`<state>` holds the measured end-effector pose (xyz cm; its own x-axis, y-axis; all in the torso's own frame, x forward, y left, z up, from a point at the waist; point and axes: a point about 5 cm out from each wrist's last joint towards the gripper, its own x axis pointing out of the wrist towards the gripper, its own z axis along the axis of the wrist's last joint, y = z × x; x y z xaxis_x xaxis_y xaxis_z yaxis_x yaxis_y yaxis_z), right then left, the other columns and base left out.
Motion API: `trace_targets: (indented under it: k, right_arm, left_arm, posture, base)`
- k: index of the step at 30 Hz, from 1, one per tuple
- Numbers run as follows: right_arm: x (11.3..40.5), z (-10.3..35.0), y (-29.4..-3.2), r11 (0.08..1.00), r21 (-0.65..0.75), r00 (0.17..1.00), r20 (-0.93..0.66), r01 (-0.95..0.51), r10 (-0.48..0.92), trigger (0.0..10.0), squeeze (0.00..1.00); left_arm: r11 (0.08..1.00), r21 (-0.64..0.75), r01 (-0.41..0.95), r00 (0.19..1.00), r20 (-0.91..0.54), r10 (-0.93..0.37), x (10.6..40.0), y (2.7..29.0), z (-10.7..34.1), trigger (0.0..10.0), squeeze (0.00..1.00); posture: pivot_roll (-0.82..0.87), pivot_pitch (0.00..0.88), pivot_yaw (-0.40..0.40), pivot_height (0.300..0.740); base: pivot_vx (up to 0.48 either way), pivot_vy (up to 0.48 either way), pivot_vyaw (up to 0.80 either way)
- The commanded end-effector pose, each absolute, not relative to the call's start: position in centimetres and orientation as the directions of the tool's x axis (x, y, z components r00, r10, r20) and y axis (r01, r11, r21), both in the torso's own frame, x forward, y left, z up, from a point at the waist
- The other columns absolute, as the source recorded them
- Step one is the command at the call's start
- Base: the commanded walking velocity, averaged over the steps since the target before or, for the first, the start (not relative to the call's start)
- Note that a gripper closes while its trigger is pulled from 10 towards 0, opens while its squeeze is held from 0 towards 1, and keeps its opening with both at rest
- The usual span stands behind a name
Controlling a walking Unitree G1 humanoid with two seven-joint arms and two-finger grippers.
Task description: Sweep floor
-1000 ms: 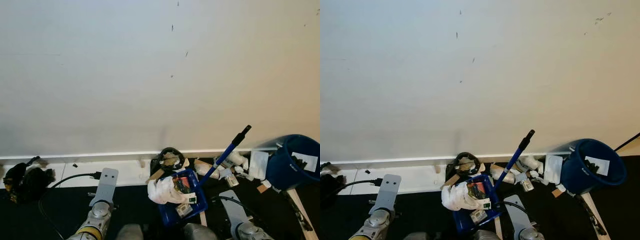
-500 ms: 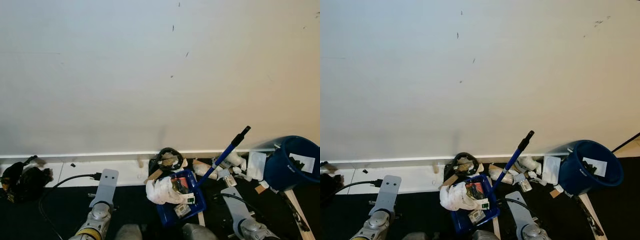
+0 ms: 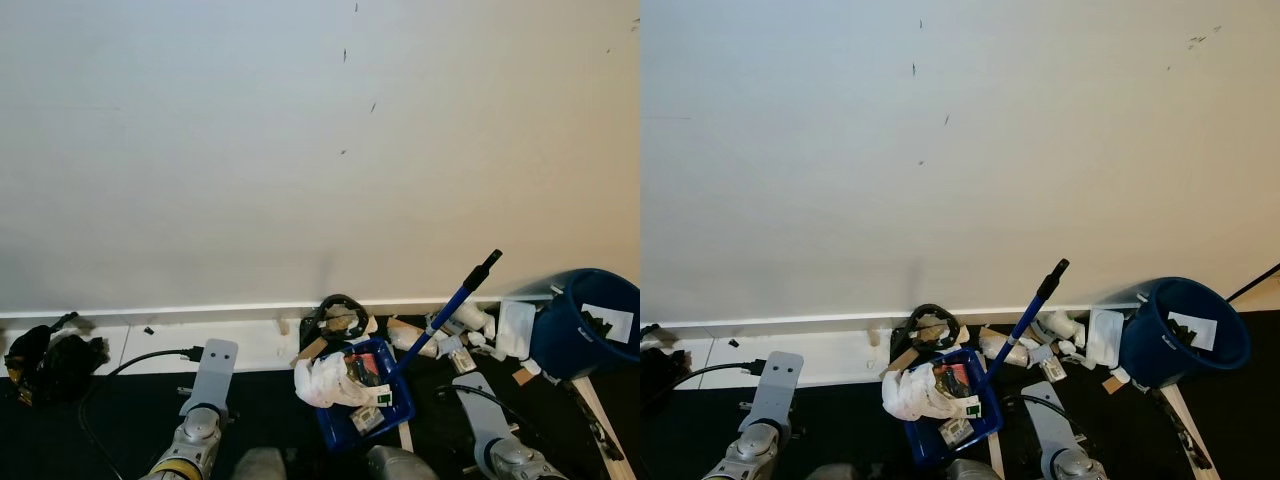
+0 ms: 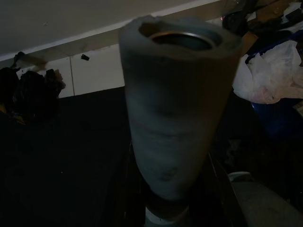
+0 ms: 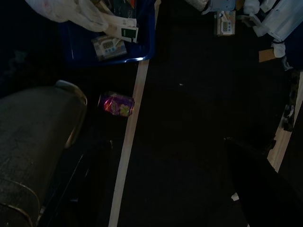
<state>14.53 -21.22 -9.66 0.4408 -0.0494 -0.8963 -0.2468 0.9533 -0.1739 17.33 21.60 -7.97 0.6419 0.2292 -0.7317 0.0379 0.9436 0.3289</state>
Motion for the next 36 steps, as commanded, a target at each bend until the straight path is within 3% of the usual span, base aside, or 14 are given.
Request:
trace_targets:
  k: [1, 5, 13, 20, 24, 31, 36]
  right_arm:
    - [14.3, -9.7, -21.3, 0.95, -0.194, 0.442, -0.894, -0.245, -0.069, 10.0, 0.0]
    - [13.9, -10.0, -20.5, 0.937, -0.214, 0.431, -0.899, -0.277, -0.078, 10.0, 0.0]
    - [13.1, -10.5, -19.1, 0.943, -0.103, 0.36, -0.933, -0.317, 0.019, 10.0, 0.0]
    - [13.9, -10.0, -20.4, 0.95, -0.178, 0.417, -0.907, -0.255, -0.058, 10.0, 0.0]
    - [13.8, -10.0, -21.2, 0.942, -0.206, 0.404, -0.911, -0.266, -0.085, 10.0, 0.0]
    - [13.6, -10.1, -21.1, 0.963, -0.179, 0.408, -0.909, -0.201, -0.083, 10.0, 0.0]
    - [12.8, -10.5, -19.9, 0.959, -0.171, 0.39, -0.918, -0.226, -0.071, 10.0, 0.0]
  left_arm:
    - [0.932, 0.354, 0.072, 0.614, -0.752, 0.239, 16.7, 21.6, -8.3, 10.0, 0.0]
    - [0.919, 0.39, 0.064, 0.617, -0.739, 0.271, 17.0, 21.9, -8.1, 10.0, 0.0]
    - [0.894, 0.443, 0.063, 0.643, -0.703, 0.303, 17.1, 22.2, -7.9, 10.0, 0.0]
    - [0.897, 0.438, 0.052, 0.626, -0.715, 0.313, 17.1, 21.9, -8.0, 10.0, 0.0]
    - [0.9, 0.427, 0.082, 0.594, -0.746, 0.3, 17.0, 21.8, -8.2, 10.0, 0.0]
    - [0.898, 0.42, 0.134, 0.591, -0.761, 0.268, 17.1, 21.5, -8.3, 10.0, 0.0]
    - [0.921, 0.381, 0.085, 0.607, -0.753, 0.255, 18.3, 21.1, -7.9, 10.0, 0.0]
  posture:
    - [0.18, 0.0, -0.106, 0.74]
    - [0.17, 0.0, -0.101, 0.74]
    - [0.15, 0.0, -0.084, 0.74]
    - [0.11, 0.0, -0.079, 0.74]
    - [0.09, 0.0, -0.045, 0.74]
    - [0.07, 0.0, -0.023, 0.74]
    - [0.06, 0.006, -0.009, 0.74]
  base:
    - [0.0, 0.0, 0.0]
    - [0.0, 0.0, 0.0]
    - [0.0, 0.0, 0.0]
    - [0.0, 0.0, 0.0]
    - [0.0, 0.0, 0.0]
    - [0.0, 0.0, 0.0]
    - [0.0, 0.0, 0.0]
